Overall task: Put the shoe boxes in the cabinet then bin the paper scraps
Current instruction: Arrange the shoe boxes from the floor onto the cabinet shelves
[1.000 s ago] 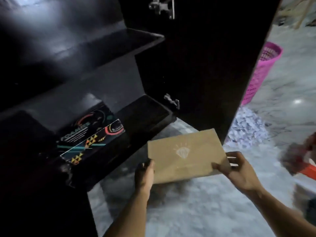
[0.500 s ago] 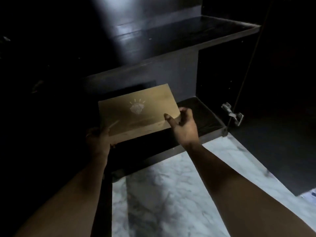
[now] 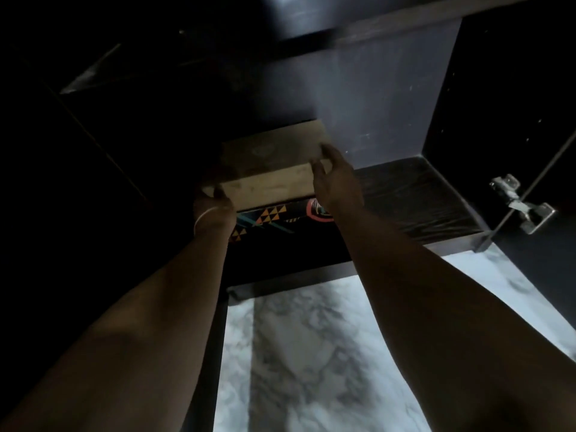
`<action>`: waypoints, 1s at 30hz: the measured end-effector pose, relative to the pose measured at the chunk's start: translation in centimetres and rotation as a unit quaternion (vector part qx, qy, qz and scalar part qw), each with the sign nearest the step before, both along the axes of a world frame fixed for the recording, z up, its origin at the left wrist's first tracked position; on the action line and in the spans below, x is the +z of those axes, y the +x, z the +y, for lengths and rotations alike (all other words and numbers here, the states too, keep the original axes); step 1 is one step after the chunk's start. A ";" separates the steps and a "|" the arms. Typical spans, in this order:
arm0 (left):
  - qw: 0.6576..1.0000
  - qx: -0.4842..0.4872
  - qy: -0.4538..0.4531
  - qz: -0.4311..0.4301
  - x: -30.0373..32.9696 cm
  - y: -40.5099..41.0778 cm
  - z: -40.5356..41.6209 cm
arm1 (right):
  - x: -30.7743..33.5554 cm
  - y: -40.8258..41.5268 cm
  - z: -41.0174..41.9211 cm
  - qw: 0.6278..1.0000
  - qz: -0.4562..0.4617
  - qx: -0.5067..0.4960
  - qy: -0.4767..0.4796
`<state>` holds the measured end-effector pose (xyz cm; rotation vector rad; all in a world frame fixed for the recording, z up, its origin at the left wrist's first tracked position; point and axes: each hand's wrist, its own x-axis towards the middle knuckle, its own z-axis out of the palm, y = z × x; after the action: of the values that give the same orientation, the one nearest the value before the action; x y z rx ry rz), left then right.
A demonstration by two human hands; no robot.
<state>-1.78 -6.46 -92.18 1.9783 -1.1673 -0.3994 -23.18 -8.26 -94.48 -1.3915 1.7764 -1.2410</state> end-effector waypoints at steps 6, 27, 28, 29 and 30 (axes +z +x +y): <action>0.998 0.037 0.030 0.038 0.9 -4.0 0.7 | 1.2 0.6 -0.3 0.997 0.014 0.024 0.066; 0.874 -0.460 0.142 -0.072 -4.4 -26.5 23.5 | -5.7 -17.9 37.6 0.915 0.012 -0.280 0.292; 0.852 -0.495 0.150 -0.079 -4.3 -28.3 25.9 | -5.3 -19.2 40.9 0.905 0.017 -0.305 0.295; 0.832 -0.525 0.157 -0.085 -4.1 -30.0 28.3 | -4.9 -20.6 44.0 0.895 0.021 -0.332 0.299; 0.810 -0.556 0.164 -0.089 -4.0 -31.7 30.6 | -4.2 -21.9 46.9 0.882 0.023 -0.358 0.305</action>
<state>-33.50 24.14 -96.17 1.3732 -2.4652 -1.0641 -45.11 38.66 -98.67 -0.4029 2.5327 -0.8119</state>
